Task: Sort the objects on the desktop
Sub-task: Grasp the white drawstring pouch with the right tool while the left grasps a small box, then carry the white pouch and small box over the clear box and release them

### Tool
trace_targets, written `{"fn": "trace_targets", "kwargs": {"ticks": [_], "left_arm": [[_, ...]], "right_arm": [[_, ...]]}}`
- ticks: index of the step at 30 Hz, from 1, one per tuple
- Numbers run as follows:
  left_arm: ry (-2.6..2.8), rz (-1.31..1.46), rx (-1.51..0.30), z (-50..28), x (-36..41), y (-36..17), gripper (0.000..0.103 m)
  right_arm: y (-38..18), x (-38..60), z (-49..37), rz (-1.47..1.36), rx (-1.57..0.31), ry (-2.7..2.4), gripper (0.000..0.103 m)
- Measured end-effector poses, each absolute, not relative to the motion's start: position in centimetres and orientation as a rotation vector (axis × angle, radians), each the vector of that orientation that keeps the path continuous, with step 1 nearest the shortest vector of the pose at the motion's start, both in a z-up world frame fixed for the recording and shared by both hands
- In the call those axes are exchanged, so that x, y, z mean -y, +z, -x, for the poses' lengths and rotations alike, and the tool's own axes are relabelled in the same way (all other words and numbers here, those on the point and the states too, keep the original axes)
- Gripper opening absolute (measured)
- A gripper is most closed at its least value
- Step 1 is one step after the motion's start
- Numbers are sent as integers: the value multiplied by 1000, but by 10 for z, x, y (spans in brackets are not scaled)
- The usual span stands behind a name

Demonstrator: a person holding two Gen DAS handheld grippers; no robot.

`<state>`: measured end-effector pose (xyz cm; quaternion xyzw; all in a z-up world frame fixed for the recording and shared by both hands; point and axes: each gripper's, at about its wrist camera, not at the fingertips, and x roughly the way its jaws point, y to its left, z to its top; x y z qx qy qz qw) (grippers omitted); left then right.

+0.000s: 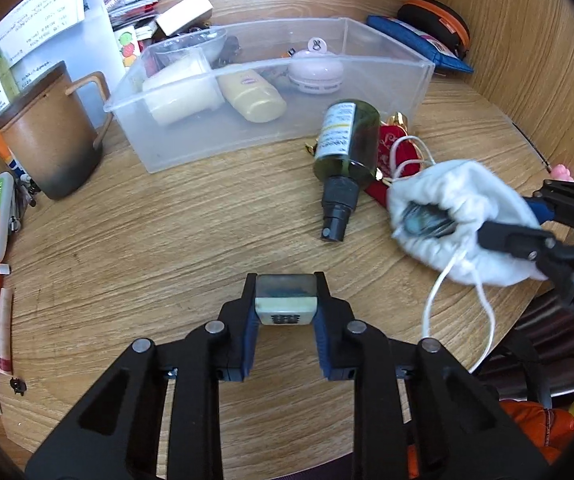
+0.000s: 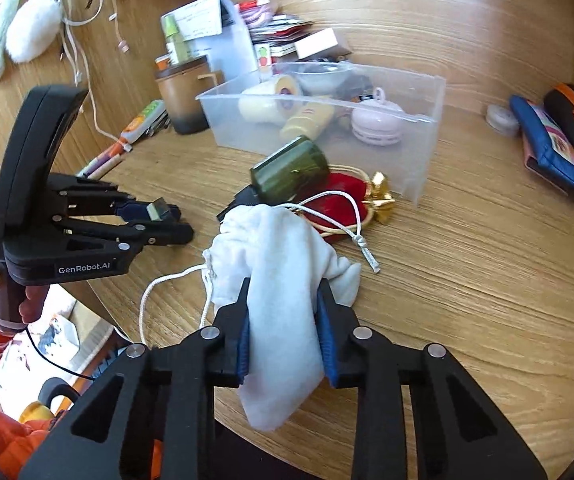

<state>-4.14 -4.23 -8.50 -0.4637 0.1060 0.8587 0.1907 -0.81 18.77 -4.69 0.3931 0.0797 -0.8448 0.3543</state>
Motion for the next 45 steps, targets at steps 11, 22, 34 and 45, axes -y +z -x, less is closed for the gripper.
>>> {"fn": "trace_targets", "kwargs": {"ticks": [11,22,34,45], "left_arm": [[2483,1231,-246,52,54,-47,24],[2536,1157,-198,83,62,-4,24],[2576,1049,-176,121,58,44,24],[2575,1041,-154,174,46,46,24]], "right_arm": [[0,-217,23,-930,-105,-2250,25],[44,-210,54,-832,-103,-2301,25],[79,-193,95,-742,-71,-2330,25],[80,-173,140,-754,-77,-2323,25]]}}
